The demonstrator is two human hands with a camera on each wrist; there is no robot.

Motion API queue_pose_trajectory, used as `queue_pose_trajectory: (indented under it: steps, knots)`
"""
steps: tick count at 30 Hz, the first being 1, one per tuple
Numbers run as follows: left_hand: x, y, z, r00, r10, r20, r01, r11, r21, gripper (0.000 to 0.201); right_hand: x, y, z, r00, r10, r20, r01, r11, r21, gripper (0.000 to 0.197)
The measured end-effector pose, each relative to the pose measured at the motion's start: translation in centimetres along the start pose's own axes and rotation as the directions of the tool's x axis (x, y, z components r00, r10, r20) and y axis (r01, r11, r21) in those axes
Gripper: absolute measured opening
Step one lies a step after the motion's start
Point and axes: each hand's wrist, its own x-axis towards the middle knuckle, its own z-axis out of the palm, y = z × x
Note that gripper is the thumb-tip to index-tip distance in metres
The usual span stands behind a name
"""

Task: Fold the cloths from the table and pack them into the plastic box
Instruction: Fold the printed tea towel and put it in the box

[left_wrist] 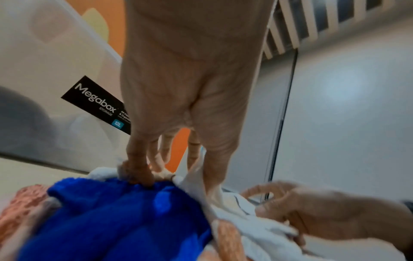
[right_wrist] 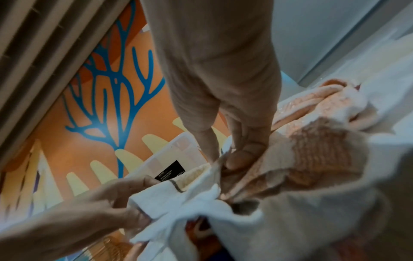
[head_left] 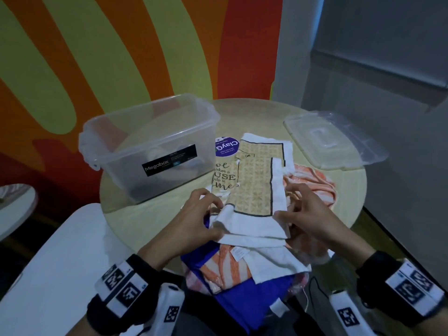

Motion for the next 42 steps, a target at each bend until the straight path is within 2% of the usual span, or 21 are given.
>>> queue_pose_trajectory:
  steps: [4, 7, 9, 11, 12, 15, 18, 20, 23, 26, 29, 31, 35, 36, 39, 42]
  knots:
    - [0.4, 0.2, 0.6, 0.986, 0.065, -0.155, -0.049, 0.993, 0.104, 0.015, 0.3, -1.6, 0.1, 0.992, -0.123, -0.003, 0.119, 0.966, -0.231, 0.045]
    - [0.5, 0.2, -0.2, 0.970, 0.093, -0.226, -0.068, 0.991, 0.116, 0.010, -0.4, -3.4, 0.6, 0.950, -0.313, 0.020, 0.286, 0.837, -0.466, 0.031]
    - [0.2, 0.5, -0.5, 0.972, 0.108, -0.208, -0.082, 0.988, 0.130, 0.012, -1.4, -4.1, 1.9, 0.912, -0.370, 0.177, 0.403, 0.734, -0.547, 0.034]
    - [-0.1, 1.1, -0.4, 0.981, 0.118, -0.157, -0.087, 0.978, 0.191, 0.018, -2.1, -4.1, 3.5, 0.884, -0.322, 0.339, 0.465, 0.678, -0.570, 0.036]
    - [-0.1, 1.4, -0.3, 0.981, 0.128, -0.145, -0.093, 0.970, 0.225, 0.019, -2.2, -4.0, 4.1, 0.876, -0.306, 0.374, 0.479, 0.655, -0.585, 0.033]
    - [0.0, 1.5, -0.7, 0.981, 0.158, -0.112, -0.113, 0.937, 0.331, 0.019, -1.5, -3.7, 4.7, 0.869, -0.343, 0.356, 0.494, 0.609, -0.620, 0.019]
    - [-0.3, 1.1, -1.4, 0.992, 0.106, -0.065, -0.066, 0.892, 0.447, 0.018, -0.8, -3.7, 4.3, 0.876, -0.336, 0.345, 0.481, 0.572, -0.665, 0.025]
    - [-0.5, 0.9, -1.5, 0.997, 0.064, -0.035, -0.039, 0.876, 0.480, 0.016, -0.5, -3.6, 3.5, 0.877, -0.347, 0.332, 0.477, 0.545, -0.690, 0.016]
    - [-0.7, 0.8, -1.5, 0.999, 0.028, 0.018, -0.034, 0.870, 0.493, 0.012, -0.9, -3.5, 3.0, 0.842, -0.429, 0.328, 0.535, 0.579, -0.615, 0.011]
    - [-1.1, 0.9, -2.3, 0.992, -0.003, 0.127, -0.060, 0.871, 0.488, 0.005, -2.0, -2.9, 3.3, 0.810, -0.403, 0.425, 0.580, 0.650, -0.491, 0.011]
    - [-1.6, 1.1, -2.7, 0.969, 0.019, 0.245, -0.137, 0.870, 0.474, 0.035, -2.2, -2.1, 3.5, 0.806, -0.354, 0.474, 0.576, 0.650, -0.495, 0.018]
    - [-1.6, 1.1, -2.5, 0.962, 0.072, 0.264, -0.202, 0.839, 0.506, 0.043, -1.9, -2.0, 3.7, 0.807, -0.359, 0.468, 0.584, 0.601, -0.546, 0.016]
    - [-0.9, 0.5, -1.7, 0.959, 0.146, 0.241, -0.256, 0.809, 0.529, 0.039, -1.6, -1.8, 5.0, 0.822, -0.346, 0.452, 0.569, 0.503, -0.650, 0.014]
    - [-0.9, 0.3, -1.6, 0.960, 0.168, 0.222, -0.261, 0.821, 0.508, 0.036, -1.4, -1.8, 5.1, 0.829, -0.339, 0.445, 0.559, 0.523, -0.643, 0.015]
    - [-0.8, -0.3, -1.9, 0.965, 0.215, 0.152, -0.260, 0.868, 0.423, 0.024, -0.7, -2.4, 3.8, 0.852, -0.309, 0.422, 0.511, 0.666, -0.544, 0.015]
    - [-0.6, -0.6, -2.9, 0.959, 0.273, 0.068, -0.282, 0.924, 0.260, 0.020, 0.1, -3.0, 1.6, 0.844, -0.299, 0.445, 0.510, 0.704, -0.495, 0.009]
